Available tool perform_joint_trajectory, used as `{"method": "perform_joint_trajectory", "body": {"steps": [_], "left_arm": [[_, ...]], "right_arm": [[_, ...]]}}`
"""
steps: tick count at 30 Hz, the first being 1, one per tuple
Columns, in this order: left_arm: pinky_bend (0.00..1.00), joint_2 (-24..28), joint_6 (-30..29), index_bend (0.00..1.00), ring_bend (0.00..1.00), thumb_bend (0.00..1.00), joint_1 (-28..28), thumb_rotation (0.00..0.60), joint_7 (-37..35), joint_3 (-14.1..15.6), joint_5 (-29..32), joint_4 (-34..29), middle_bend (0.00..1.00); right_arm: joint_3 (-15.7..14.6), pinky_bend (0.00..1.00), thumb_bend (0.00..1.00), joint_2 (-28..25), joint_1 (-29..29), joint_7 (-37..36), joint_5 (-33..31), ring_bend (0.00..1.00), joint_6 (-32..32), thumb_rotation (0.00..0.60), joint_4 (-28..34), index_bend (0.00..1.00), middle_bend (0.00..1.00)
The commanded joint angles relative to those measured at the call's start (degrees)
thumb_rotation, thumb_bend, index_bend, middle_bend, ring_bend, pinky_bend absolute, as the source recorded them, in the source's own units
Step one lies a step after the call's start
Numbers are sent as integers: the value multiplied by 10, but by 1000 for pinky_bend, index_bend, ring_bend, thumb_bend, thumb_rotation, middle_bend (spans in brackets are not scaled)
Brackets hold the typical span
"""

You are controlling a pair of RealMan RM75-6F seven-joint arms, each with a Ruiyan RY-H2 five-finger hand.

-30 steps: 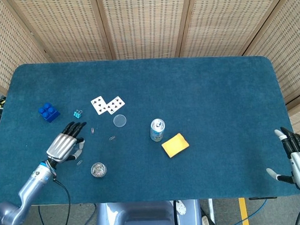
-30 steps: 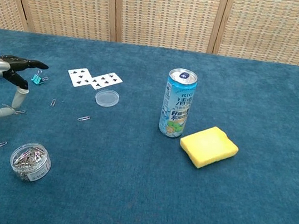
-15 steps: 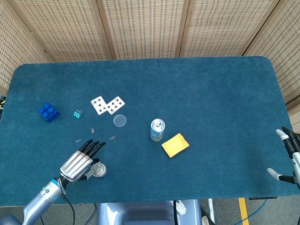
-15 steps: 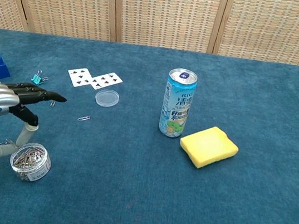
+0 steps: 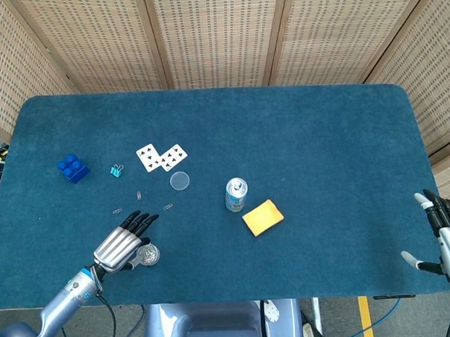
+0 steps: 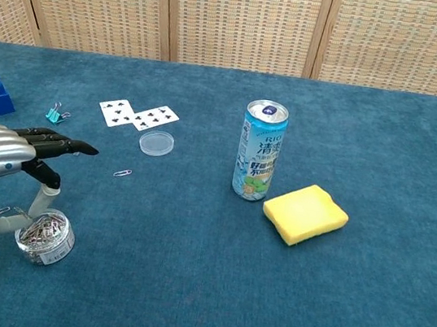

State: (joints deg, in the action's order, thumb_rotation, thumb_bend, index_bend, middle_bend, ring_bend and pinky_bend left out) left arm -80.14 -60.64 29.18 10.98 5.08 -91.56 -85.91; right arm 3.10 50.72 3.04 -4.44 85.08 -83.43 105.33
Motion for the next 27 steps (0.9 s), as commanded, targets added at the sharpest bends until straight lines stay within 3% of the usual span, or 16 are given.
{"method": "perform_joint_trajectory", "body": {"steps": [1, 7, 17, 21, 27], "left_arm": [[0, -1, 0, 507, 0, 406, 1, 600, -3, -1, 0, 1, 0], [0, -6, -7, 380, 0, 363, 2, 600, -21, -3, -8, 4, 0], [0, 6, -29, 372, 0, 369, 1, 600, -47, -16, -8, 5, 0], [0, 8, -16, 372, 0, 483, 3, 600, -48, -40, 36, 28, 0], [0, -10, 36, 371, 0, 738, 11, 600, -68, -70, 116, 99, 0]], "right_arm": [[0, 0, 0, 0, 0, -1, 0, 0, 0, 600, 0, 45, 0], [0, 0, 0, -1, 0, 0, 1, 0, 0, 600, 1, 45, 0], [0, 0, 0, -1, -1, -1, 1, 0, -1, 600, 0, 45, 0], [-1, 0, 0, -1, -1, 0, 3, 0, -1, 600, 1, 45, 0], [0, 0, 0, -2, -1, -1, 3, 0, -3, 600, 2, 45, 0]]}}
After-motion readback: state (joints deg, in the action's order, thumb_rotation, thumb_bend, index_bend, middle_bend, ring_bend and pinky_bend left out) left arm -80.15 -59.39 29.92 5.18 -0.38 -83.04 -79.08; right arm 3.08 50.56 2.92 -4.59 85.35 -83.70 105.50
